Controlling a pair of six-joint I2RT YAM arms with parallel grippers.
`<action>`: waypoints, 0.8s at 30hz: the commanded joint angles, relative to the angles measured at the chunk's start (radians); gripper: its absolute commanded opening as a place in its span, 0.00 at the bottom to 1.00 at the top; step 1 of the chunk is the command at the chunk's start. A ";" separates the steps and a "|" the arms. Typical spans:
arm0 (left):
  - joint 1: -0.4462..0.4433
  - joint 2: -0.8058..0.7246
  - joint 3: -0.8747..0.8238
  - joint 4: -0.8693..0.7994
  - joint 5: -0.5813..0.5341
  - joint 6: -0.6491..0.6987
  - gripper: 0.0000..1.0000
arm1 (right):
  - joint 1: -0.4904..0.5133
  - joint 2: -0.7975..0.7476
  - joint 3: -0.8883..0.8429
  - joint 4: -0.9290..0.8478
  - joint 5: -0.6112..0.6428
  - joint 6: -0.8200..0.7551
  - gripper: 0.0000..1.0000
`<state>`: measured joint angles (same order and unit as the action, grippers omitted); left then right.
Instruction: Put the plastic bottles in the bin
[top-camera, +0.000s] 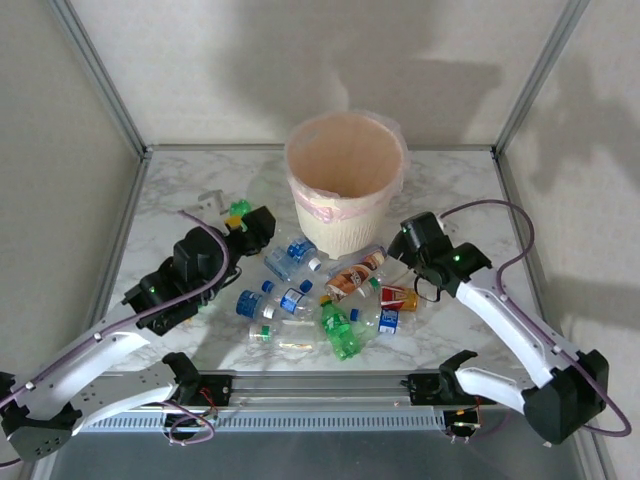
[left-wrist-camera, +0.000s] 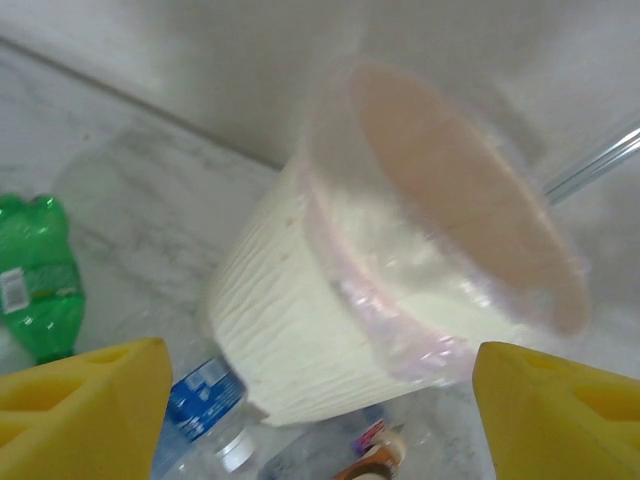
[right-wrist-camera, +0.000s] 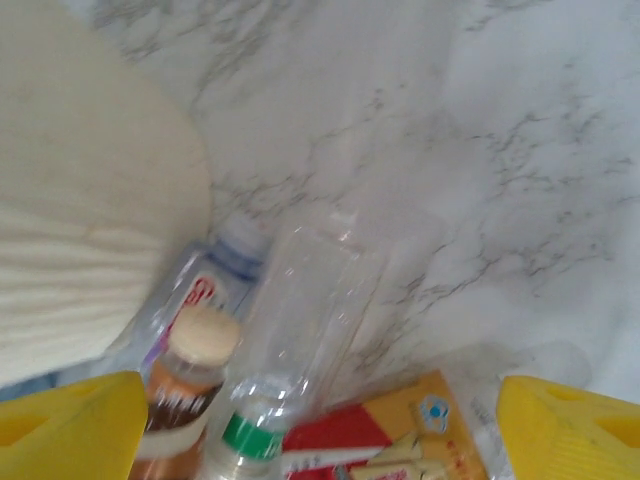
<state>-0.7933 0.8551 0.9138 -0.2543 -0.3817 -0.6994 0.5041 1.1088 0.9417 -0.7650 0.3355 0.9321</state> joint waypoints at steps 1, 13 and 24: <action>0.012 -0.028 -0.037 -0.028 -0.004 -0.086 0.78 | -0.088 0.038 -0.022 0.067 -0.072 0.010 0.89; 0.017 -0.055 -0.179 -0.018 0.053 -0.161 0.78 | -0.015 0.060 -0.073 0.165 -0.235 0.073 0.81; 0.028 -0.048 -0.210 0.009 0.075 -0.196 0.77 | 0.298 0.112 -0.062 0.196 -0.171 0.372 0.84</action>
<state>-0.7788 0.8124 0.6914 -0.2581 -0.3092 -0.8734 0.7650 1.2034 0.8749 -0.5884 0.1238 1.1858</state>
